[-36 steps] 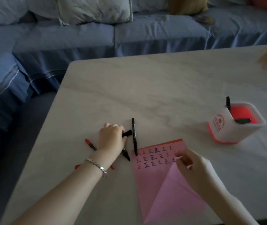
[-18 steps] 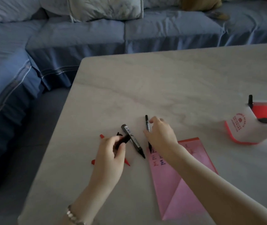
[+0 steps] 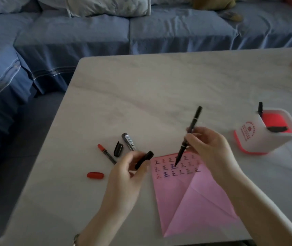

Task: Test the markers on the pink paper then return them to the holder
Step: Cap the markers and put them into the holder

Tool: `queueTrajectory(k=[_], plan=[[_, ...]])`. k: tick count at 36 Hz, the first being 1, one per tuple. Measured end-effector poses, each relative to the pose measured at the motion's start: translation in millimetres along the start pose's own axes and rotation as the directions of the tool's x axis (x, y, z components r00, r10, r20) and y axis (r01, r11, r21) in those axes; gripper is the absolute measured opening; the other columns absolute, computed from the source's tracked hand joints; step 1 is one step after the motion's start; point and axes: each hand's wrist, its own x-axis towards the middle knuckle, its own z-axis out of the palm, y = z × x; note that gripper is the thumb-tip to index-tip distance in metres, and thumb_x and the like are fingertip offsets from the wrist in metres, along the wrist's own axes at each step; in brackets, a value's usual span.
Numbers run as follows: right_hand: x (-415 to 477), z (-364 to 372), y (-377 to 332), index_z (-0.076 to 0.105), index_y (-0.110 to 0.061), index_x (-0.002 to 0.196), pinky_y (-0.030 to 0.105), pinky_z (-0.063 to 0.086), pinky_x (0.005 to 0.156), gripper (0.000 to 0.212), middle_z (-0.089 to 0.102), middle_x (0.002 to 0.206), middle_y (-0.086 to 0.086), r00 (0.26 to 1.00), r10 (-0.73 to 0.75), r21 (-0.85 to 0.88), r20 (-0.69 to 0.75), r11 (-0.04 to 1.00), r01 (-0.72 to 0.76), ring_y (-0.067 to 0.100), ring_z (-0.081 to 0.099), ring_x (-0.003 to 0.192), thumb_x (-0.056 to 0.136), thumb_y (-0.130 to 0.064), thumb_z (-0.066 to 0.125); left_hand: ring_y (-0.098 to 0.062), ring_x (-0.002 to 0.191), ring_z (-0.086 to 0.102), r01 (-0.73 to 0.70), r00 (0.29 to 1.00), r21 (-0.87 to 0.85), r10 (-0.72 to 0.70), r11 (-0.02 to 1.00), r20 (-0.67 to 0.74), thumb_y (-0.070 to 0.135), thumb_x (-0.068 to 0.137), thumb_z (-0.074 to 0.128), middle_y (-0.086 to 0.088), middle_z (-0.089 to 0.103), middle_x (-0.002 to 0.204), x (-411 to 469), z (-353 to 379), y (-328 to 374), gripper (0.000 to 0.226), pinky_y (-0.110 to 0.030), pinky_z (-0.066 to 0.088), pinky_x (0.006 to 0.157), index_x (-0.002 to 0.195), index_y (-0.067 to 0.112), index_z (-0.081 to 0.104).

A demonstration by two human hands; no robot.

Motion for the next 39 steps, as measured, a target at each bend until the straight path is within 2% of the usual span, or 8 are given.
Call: queueTrajectory(k=[4, 9, 18, 25, 30, 34, 36, 39], plan=[[-34, -30, 0, 0.060, -0.009, 0.083, 0.024, 0.058, 0.071, 0.016, 0.069, 0.070, 0.003, 0.999, -0.004, 0.247, -0.048, 0.969, 0.016, 0.015, 0.068, 0.070, 0.082, 0.006, 0.056, 0.002, 0.077, 0.064, -0.005, 0.997, -0.021, 0.007, 1.000, 0.078, 0.010, 0.084, 0.063, 0.015, 0.071, 0.083, -7, 15, 5, 0.021, -0.007, 0.045, 0.066, 0.088, 0.030, 0.065], [-54, -43, 12, 0.059, -0.010, 0.075, 0.023, 0.057, 0.061, 0.023, 0.071, 0.069, 0.006, 0.996, 0.019, 0.376, -0.090, 0.926, 0.016, 0.020, 0.069, 0.069, 0.081, 0.011, 0.052, 0.003, 0.078, 0.064, -0.014, 0.991, 0.016, 0.012, 1.000, 0.134, 0.008, 0.084, 0.063, 0.019, 0.070, 0.089, -14, 29, 5, 0.022, -0.006, 0.044, 0.065, 0.092, 0.029, 0.066], [-63, -42, 13, 0.068, -0.025, 0.066, 0.023, 0.055, 0.057, 0.011, 0.072, 0.077, 0.009, 0.992, -0.008, 0.371, -0.125, 0.927, 0.054, 0.024, 0.070, 0.073, 0.055, -0.025, 0.068, -0.008, 0.076, 0.065, 0.016, 0.988, 0.053, -0.023, 0.998, 0.152, 0.011, 0.083, 0.064, 0.020, 0.069, 0.090, -20, 32, 6, 0.023, -0.008, 0.046, 0.065, 0.090, 0.032, 0.067], [-65, -42, 15, 0.061, -0.014, 0.077, 0.022, 0.055, 0.056, 0.010, 0.073, 0.076, 0.009, 0.994, -0.003, 0.374, -0.105, 0.926, 0.042, 0.023, 0.071, 0.073, 0.072, -0.006, 0.059, -0.008, 0.078, 0.064, -0.004, 0.987, 0.058, -0.005, 0.998, 0.158, 0.010, 0.083, 0.064, 0.020, 0.069, 0.091, -23, 31, 8, 0.026, -0.012, 0.048, 0.066, 0.091, 0.034, 0.066], [-66, -42, 14, 0.061, -0.014, 0.078, 0.021, 0.055, 0.056, 0.014, 0.073, 0.076, 0.009, 0.996, 0.001, 0.367, -0.094, 0.930, 0.034, 0.021, 0.071, 0.072, 0.063, -0.014, 0.062, -0.018, 0.075, 0.063, -0.019, 0.987, 0.085, 0.005, 0.996, 0.163, 0.012, 0.083, 0.064, 0.022, 0.068, 0.091, -25, 31, 10, 0.026, -0.020, 0.049, 0.066, 0.091, 0.036, 0.066], [-68, -42, 16, 0.065, -0.017, 0.075, 0.022, 0.055, 0.056, 0.013, 0.074, 0.078, 0.010, 0.999, 0.008, 0.376, -0.040, 0.927, 0.007, 0.021, 0.071, 0.070, 0.063, -0.017, 0.067, -0.004, 0.077, 0.062, -0.059, 0.982, 0.100, 0.040, 0.993, 0.185, 0.009, 0.083, 0.064, 0.025, 0.067, 0.092, -27, 31, 15, 0.029, -0.009, 0.045, 0.061, 0.090, 0.037, 0.065], [-69, -40, 17, 0.070, -0.020, 0.079, 0.023, 0.055, 0.056, 0.029, 0.074, 0.085, 0.012, 1.000, 0.007, 0.389, 0.026, 0.921, -0.017, 0.024, 0.071, 0.074, 0.055, -0.033, 0.079, -0.004, 0.074, 0.061, -0.082, 0.976, 0.120, 0.056, 0.989, 0.209, 0.010, 0.083, 0.064, 0.026, 0.066, 0.092, -28, 31, 17, 0.030, -0.011, 0.045, 0.060, 0.090, 0.040, 0.064], [-71, -38, 16, 0.073, -0.019, 0.082, 0.023, 0.055, 0.056, 0.044, 0.074, 0.085, 0.012, 0.997, 0.016, 0.427, 0.078, 0.903, -0.048, 0.023, 0.071, 0.075, 0.050, -0.050, 0.078, 0.000, 0.070, 0.059, -0.117, 0.969, 0.125, 0.086, 0.985, 0.231, 0.012, 0.083, 0.064, 0.028, 0.065, 0.090, -30, 31, 22, 0.031, -0.009, 0.043, 0.059, 0.086, 0.043, 0.062]])
